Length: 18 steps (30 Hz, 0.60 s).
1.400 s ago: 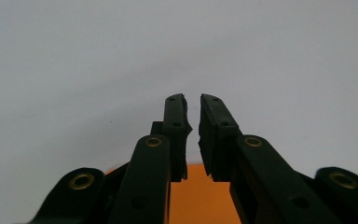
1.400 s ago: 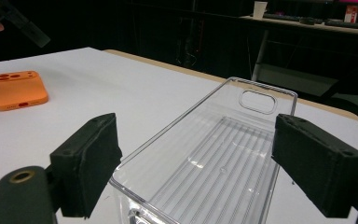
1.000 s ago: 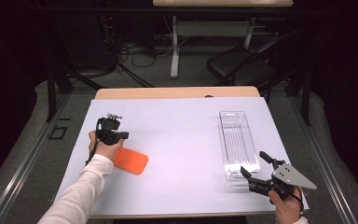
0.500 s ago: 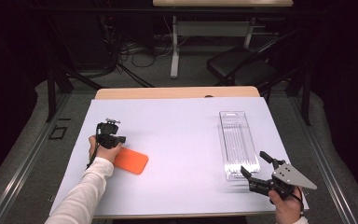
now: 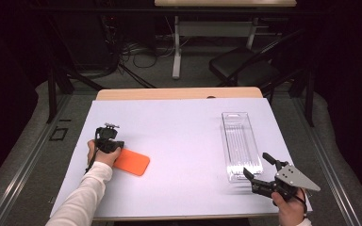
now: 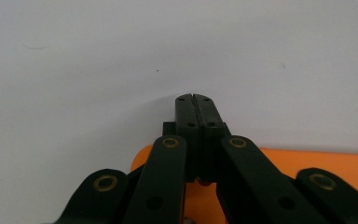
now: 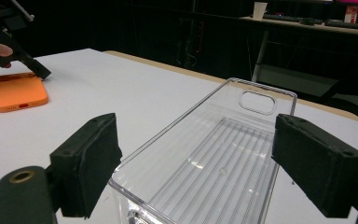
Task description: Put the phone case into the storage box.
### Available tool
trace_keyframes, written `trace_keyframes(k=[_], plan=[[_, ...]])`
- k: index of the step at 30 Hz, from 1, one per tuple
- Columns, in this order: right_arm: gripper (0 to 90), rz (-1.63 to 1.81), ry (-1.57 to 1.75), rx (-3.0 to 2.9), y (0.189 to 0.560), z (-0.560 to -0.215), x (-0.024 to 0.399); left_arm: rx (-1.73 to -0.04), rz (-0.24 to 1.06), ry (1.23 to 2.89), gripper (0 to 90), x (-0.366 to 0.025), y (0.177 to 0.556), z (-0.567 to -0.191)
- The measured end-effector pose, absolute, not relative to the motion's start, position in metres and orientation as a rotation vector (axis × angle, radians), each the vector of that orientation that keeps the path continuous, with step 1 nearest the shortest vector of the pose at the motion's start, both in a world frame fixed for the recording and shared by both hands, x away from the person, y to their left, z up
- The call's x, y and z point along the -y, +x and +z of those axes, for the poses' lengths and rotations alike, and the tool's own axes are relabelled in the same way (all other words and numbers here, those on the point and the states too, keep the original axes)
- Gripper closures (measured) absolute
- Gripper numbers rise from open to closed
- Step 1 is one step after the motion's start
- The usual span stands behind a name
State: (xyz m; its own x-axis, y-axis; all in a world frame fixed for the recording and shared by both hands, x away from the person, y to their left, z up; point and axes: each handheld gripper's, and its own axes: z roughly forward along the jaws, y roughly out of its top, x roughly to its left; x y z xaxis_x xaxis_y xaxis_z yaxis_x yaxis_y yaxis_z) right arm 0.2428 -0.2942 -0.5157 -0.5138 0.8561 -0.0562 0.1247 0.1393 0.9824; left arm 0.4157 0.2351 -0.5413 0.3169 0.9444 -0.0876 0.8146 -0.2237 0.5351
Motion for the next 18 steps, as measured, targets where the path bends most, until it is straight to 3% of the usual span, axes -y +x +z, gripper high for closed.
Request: trace_keyframes(k=[18], plan=[[14.4,1.423,0.938,-1.765,0.242,-0.516,0.294,-1.54,0.308,2.034,90.0,-0.258,0.386,-0.545]])
